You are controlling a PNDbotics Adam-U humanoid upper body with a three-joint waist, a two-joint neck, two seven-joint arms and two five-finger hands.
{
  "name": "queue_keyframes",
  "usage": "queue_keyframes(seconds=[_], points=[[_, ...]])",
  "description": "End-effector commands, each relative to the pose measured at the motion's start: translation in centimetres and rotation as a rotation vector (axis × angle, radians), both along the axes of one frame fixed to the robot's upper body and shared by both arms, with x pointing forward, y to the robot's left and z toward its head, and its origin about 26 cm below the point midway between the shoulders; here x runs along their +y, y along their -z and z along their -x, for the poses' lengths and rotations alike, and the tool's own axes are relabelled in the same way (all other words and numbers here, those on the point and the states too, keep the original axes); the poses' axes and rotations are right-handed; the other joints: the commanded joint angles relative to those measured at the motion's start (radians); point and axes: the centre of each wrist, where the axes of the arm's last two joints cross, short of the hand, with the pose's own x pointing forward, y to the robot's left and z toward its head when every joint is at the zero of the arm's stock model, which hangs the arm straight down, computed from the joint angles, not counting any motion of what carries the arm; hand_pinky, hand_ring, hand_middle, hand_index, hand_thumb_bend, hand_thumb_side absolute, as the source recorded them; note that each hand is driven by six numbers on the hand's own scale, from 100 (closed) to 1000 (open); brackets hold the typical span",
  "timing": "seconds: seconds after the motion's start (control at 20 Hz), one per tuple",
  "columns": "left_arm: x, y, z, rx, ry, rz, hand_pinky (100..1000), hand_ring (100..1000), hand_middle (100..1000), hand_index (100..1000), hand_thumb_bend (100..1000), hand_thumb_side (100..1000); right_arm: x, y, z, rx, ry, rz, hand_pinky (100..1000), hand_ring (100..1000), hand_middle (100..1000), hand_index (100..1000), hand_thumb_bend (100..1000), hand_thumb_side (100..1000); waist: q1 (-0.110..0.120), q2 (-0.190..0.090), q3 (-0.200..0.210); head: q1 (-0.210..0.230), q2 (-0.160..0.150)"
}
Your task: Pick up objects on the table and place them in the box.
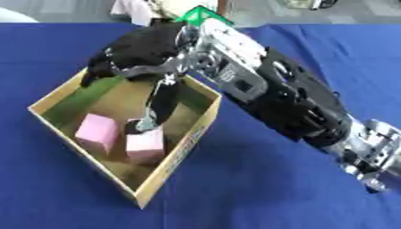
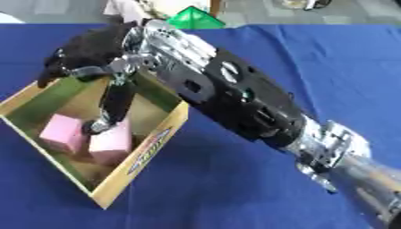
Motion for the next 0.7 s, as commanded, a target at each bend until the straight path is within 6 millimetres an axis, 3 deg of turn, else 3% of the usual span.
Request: queue_keyframes(seconds=[0.05,0.2,0.25,0.45,0.7], points=[[0.6,-0.7,0.6,-0.023,-0.028,-0.013,818,769,675,871,656,860,-1.2,-3.4,2.5,-0.117,-0.022,-0.118,804,859,813,913,184,538,0.011,-0.024,-0.005,0.008,-0.007],[0.9,-0.6,0.6,-0.02,-0.045,-0.011,818,769,676,872,656,860,-2.5,-5.0,3.8,-0.167,-0.019,-0.236,776,831,799,894,118,580,0.015,-0.025,-0.015,0.017,-0.01],[1.0,-0.5,0.6,-0.021,-0.05,-0.011,818,769,676,872,658,858,-3.1,-5.5,4.0,-0.177,-0.007,-0.278,765,816,788,883,109,651,0.016,-0.025,-0.019,0.018,-0.011],[1.4,-0.2,0.8,-0.018,-0.073,-0.012,818,769,676,872,656,859,-6.1,-7.1,4.7,-0.213,0.063,-0.434,755,807,783,877,100,790,0.02,-0.026,-0.035,0.022,-0.018],[1.9,0.4,1.1,-0.014,-0.101,-0.019,818,768,675,873,655,860,-10.0,-8.9,5.9,-0.272,0.168,-0.597,744,803,778,873,100,864,0.021,-0.026,-0.054,0.041,-0.019]])
